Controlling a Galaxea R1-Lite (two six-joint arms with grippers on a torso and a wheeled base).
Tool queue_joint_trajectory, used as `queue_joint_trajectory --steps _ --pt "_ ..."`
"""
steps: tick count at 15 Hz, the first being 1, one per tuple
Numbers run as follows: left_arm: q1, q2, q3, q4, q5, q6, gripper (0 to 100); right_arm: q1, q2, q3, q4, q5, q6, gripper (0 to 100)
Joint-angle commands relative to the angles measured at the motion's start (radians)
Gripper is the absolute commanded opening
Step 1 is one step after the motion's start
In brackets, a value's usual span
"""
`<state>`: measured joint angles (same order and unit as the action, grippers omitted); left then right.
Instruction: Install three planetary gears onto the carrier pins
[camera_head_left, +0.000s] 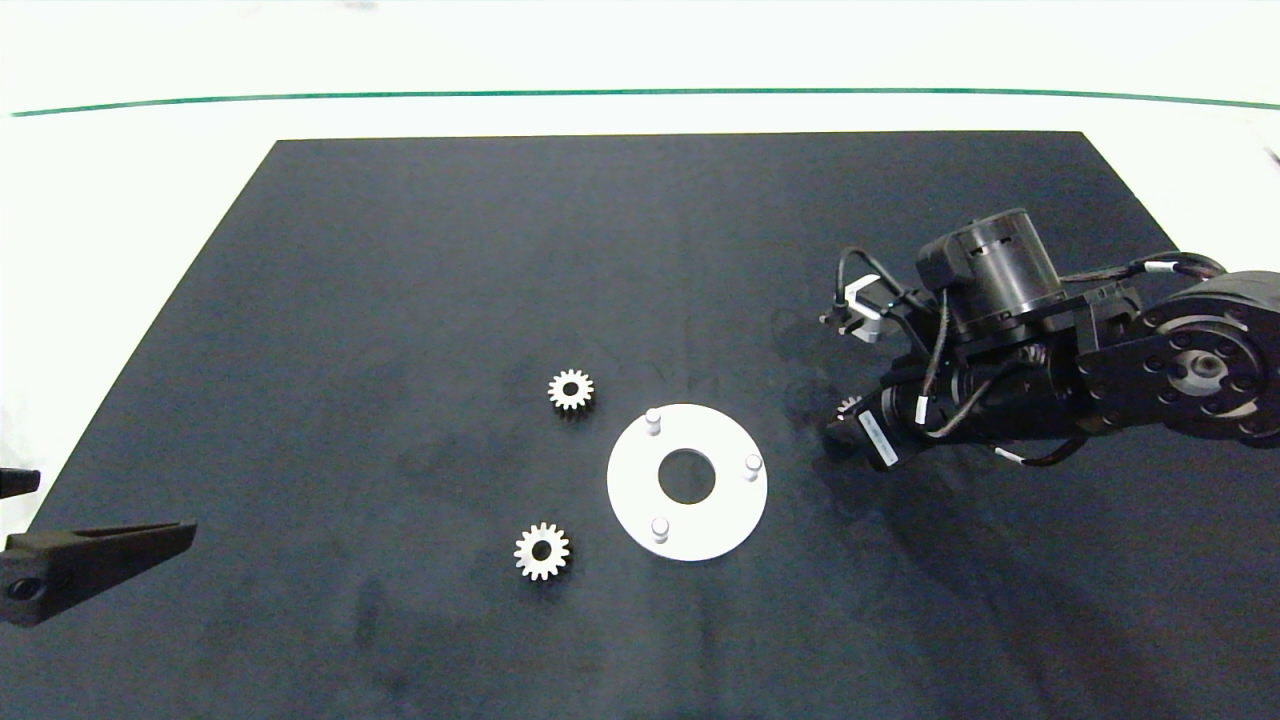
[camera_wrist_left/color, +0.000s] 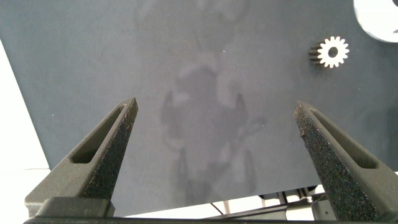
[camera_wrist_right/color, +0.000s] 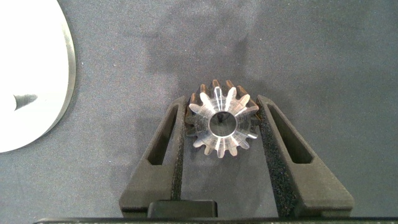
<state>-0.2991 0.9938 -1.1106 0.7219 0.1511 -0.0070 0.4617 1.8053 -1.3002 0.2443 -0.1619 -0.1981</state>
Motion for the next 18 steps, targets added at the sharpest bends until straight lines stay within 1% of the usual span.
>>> queue_joint_trajectory --steps 1,3,6,10,11,12,13,16,17,18 --pt "0.000 0.000 0.002 0.004 0.001 0.001 100 -0.003 0.009 0.006 0.004 -0.001 -0.001 3" --pt "0.000 0.000 0.002 0.004 0.001 -0.001 100 -0.003 0.009 0.010 0.007 -0.001 -0.001 0" --pt "0.000 0.000 0.000 0.004 0.001 0.001 100 0.009 -0.006 0.016 0.007 0.001 -0.006 0" --pt "0.000 0.002 0.002 0.004 0.001 0.001 100 0.097 -0.100 0.015 0.015 -0.001 -0.001 0" --pt "-0.002 0.002 0.002 0.004 0.001 0.001 100 0.115 -0.113 0.015 0.015 -0.001 0.006 0" --pt "-0.002 0.002 0.002 0.004 0.001 0.001 100 0.137 -0.121 0.009 0.015 -0.001 0.025 0" --pt "-0.002 0.002 0.002 0.004 0.001 0.001 100 0.152 -0.123 0.006 0.017 -0.001 0.035 0" --pt "-0.002 0.002 0.002 0.004 0.001 -0.001 100 0.199 -0.100 0.004 0.013 0.001 0.040 0" --pt "0.000 0.002 0.002 0.004 0.001 -0.001 100 0.216 -0.083 -0.002 0.010 -0.001 0.048 0" --pt "0.000 0.002 0.002 0.004 0.001 0.001 100 0.236 -0.064 -0.014 0.009 -0.001 0.071 0"
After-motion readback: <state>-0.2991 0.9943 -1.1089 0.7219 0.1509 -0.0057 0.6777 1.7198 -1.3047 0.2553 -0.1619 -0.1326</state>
